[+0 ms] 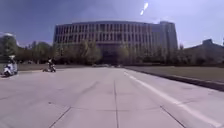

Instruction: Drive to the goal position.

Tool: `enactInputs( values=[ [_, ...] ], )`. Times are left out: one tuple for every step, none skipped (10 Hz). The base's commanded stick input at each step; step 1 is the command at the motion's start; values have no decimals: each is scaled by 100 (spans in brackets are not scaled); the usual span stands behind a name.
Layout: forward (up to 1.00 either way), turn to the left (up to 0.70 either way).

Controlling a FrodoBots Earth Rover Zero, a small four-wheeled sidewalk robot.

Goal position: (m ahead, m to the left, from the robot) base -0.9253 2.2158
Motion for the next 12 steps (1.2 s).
enactInputs(
  values=[
    [85,0],
    [85,0],
    [85,0],
    [85,0],
    [85,0],
    [85,0],
    [85,0],
    [85,0],
    [85,0],
    [85,0],
    [85,0],
    [85,0]
  ],
)
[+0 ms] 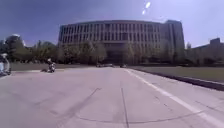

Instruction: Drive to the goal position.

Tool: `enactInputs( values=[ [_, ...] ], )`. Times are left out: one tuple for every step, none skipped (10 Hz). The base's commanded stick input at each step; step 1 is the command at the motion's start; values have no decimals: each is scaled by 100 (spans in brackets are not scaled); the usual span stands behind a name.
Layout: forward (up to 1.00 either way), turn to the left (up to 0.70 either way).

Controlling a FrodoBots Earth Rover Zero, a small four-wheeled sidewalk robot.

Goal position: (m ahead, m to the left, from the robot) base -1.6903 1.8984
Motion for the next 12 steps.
enactInputs(
  values=[
    [85,0],
    [85,0],
    [85,0],
    [85,0],
    [85,0],
    [85,0],
    [85,0],
    [85,0],
    [85,0],
    [85,0],
    [85,0],
    [85,0]
  ],
)
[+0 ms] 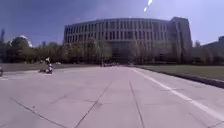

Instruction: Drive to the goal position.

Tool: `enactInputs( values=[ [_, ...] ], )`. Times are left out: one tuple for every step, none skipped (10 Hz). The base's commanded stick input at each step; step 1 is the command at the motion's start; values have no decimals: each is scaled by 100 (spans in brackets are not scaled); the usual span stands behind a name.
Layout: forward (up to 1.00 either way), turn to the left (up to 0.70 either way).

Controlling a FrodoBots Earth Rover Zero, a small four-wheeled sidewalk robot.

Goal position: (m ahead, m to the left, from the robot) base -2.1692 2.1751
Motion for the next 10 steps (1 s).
enactInputs(
  values=[
    [85,0],
    [85,0],
    [85,0],
    [85,0],
    [85,0],
    [85,0],
    [85,0],
    [85,0],
    [85,0],
    [85,0]
  ],
)
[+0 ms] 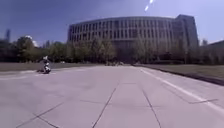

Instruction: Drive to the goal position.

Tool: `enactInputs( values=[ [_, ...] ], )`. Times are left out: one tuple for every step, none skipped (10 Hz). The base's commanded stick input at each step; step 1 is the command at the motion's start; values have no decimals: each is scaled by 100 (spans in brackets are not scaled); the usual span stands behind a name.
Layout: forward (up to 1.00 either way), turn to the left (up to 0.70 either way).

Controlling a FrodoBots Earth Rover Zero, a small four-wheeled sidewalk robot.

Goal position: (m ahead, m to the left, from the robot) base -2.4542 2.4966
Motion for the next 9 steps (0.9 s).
enactInputs(
  values=[
    [85,0],
    [85,0],
    [85,0],
    [85,-12],
    [85,-34],
    [85,-34],
    [85,-34],
    [85,-33],
    [85,-28]
  ],
)
